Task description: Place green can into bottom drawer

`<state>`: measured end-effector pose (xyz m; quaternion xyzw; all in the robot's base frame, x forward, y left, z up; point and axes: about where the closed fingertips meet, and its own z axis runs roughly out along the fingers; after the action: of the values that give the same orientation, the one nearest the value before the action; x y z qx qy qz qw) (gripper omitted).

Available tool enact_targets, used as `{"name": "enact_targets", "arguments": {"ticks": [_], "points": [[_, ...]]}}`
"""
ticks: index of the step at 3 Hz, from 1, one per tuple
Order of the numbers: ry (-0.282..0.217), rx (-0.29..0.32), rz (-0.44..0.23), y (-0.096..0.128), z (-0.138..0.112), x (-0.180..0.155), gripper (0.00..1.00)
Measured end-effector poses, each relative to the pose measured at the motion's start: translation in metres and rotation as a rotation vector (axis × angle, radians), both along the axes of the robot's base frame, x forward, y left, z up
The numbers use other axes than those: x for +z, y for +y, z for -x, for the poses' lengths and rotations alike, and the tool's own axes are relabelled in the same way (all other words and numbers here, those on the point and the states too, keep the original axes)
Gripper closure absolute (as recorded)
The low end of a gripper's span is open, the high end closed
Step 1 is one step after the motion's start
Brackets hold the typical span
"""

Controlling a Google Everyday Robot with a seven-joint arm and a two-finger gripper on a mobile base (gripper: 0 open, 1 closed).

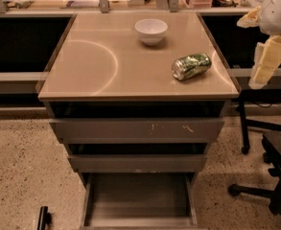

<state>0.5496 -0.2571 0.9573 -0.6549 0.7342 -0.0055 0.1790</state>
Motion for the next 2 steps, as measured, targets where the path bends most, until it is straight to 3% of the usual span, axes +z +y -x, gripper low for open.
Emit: {"name": "enact_targets", "arguments": {"ticks": [2], "points": [[-0.044,-0.029,-0.029,-0.0065,-0.0168,-0.0005,0.0]]}}
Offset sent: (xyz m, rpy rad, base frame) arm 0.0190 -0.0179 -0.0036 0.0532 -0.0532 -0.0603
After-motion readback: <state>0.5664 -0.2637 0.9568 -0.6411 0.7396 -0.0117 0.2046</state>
